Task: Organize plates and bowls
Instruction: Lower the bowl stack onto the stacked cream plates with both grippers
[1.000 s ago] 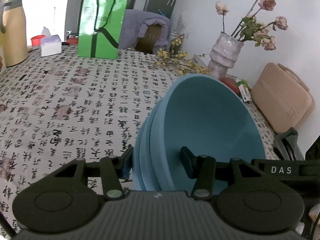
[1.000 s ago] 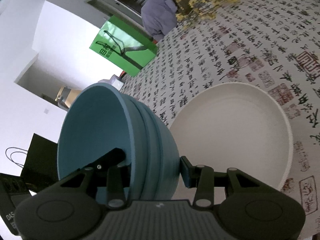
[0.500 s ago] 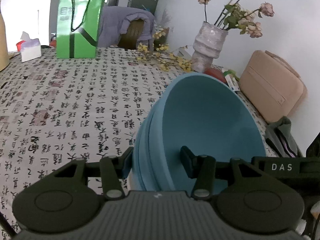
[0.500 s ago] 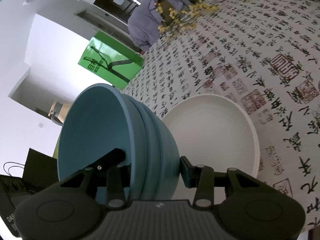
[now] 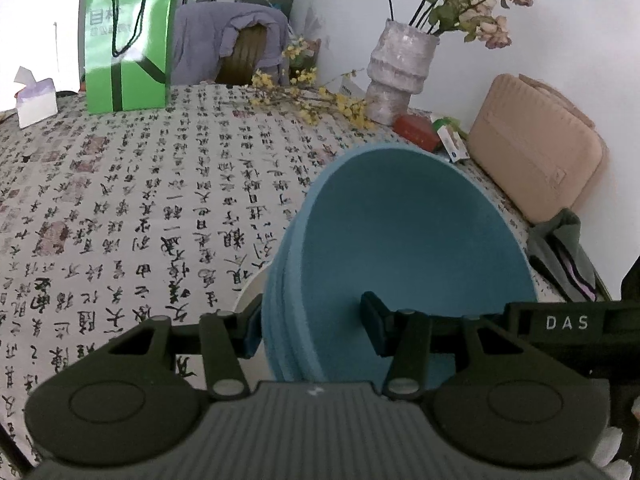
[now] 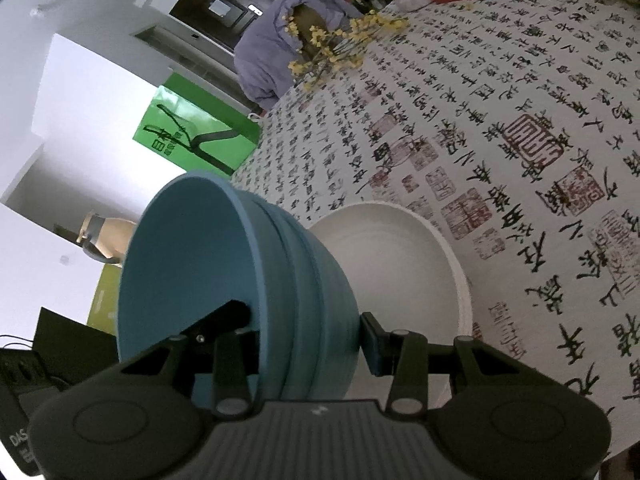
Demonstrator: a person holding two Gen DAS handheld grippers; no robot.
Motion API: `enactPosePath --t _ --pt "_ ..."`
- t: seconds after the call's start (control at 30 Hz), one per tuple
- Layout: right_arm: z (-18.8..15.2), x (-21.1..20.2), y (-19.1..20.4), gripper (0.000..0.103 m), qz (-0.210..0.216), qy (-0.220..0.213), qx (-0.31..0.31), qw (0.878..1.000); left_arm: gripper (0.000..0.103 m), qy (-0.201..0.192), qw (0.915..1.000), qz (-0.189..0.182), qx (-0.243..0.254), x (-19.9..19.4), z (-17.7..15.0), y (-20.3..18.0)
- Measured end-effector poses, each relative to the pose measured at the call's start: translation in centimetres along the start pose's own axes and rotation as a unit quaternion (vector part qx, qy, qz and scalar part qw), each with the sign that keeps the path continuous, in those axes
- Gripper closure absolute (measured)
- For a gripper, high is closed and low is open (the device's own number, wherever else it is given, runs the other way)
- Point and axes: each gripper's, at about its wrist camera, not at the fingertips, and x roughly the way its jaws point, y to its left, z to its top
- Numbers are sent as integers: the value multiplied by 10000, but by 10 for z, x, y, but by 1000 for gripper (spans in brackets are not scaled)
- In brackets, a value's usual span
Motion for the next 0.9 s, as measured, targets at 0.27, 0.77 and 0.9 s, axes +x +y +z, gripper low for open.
enactPosePath --t 0.27,0.77,0.9 --pt "1 5 -4 62 -101 86 29 9999 53 154 9999 -9 -49 9 -1 1" --pt "4 14 -7 61 -301 138 -16 9995 53 381 9992 -79 -117 24 0 6" --pt "5 17 -4 57 -311 143 -115 9993 53 376 9992 -82 -108 26 0 5"
